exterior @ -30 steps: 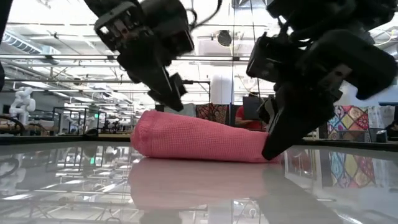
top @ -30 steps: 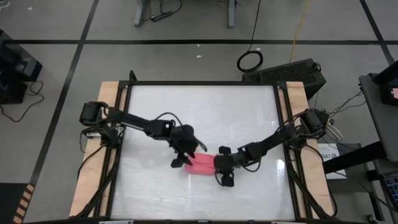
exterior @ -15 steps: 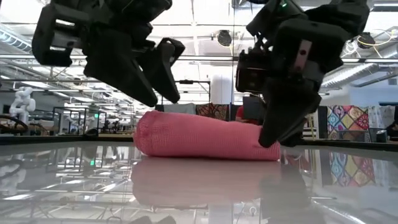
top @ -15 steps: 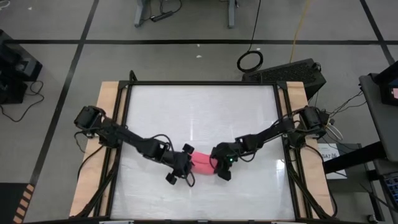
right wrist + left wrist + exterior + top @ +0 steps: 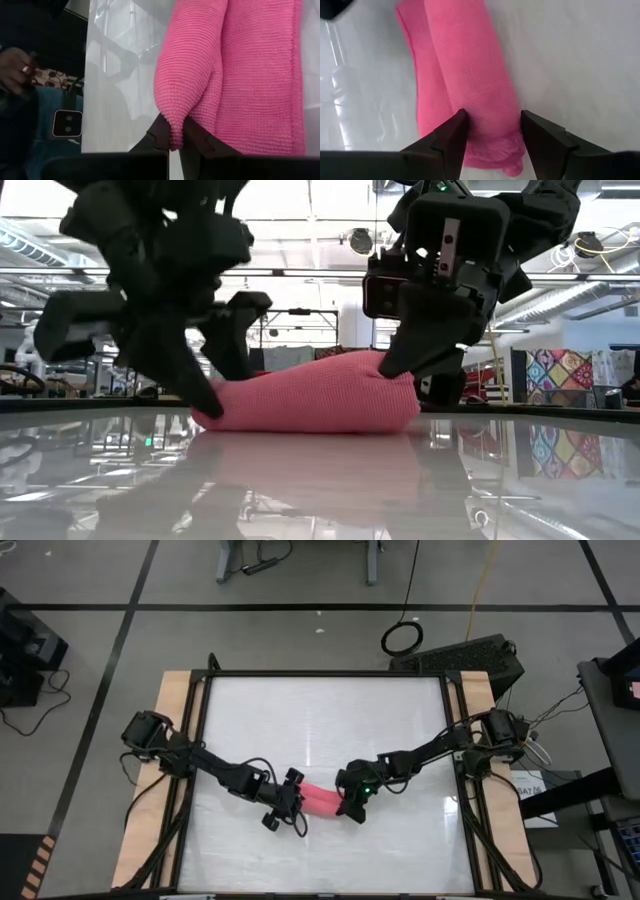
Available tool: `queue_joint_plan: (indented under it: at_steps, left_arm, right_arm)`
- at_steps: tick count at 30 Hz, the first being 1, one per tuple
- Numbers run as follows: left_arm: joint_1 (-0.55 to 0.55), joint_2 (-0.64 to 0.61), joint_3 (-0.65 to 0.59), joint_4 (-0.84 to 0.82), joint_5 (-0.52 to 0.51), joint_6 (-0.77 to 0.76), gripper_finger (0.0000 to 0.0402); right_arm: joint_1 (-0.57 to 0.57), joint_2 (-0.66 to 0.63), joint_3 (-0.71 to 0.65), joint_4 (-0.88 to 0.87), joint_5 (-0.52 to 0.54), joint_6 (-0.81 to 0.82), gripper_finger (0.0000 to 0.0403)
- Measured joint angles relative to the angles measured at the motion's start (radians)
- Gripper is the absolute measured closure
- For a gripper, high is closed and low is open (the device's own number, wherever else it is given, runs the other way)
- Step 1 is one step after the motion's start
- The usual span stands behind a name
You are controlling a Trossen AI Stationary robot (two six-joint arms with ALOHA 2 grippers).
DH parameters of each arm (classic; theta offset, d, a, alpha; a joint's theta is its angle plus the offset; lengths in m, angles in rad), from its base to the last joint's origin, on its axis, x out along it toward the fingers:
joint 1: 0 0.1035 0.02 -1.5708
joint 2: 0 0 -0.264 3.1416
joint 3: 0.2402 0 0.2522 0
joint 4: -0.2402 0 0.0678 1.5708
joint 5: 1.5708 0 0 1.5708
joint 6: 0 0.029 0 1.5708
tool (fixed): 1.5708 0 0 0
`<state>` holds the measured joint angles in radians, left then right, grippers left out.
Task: Roll towel
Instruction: Roll the pink microfiber cloth
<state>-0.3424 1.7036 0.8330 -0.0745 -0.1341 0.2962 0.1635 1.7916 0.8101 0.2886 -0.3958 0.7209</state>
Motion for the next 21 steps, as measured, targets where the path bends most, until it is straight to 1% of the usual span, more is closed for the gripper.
queue_joint_plan:
  at_steps: [6,10,12,14,17,20,21]
  left_arm:
    - [0.023,0.056,-0.009,0.049,0.036,-0.004,0.0212]
    - [0.049,0.075,-0.009,0.096,0.063,-0.065,0.0214]
    - [0.066,0.079,-0.008,0.109,0.078,-0.101,0.0224]
    - [0.086,0.08,-0.008,0.111,0.11,-0.108,0.0248]
    - [0.113,0.081,-0.008,0.106,0.167,-0.108,0.0307]
    - [0.137,0.081,-0.008,0.102,0.229,-0.108,0.037]
    - [0.145,0.081,-0.008,0.102,0.253,-0.108,0.0374]
  right_arm:
    - [0.0,0.0,0.0,0.007,-0.003,0.031,0.0397]
    - [0.0,0.0,0.0,0.034,-0.027,0.045,0.0397]
    - [0.001,-0.001,0.0,0.045,-0.032,0.053,0.0397]
    - [0.002,-0.001,0.0,0.045,-0.032,0.054,0.0393]
    - [0.002,-0.001,0.0,0.042,-0.029,0.063,0.0374]
    - [0.002,-0.001,0.0,0.034,-0.029,0.055,0.0332]
    - [0.002,-0.002,0.001,0.028,-0.029,0.046,0.0315]
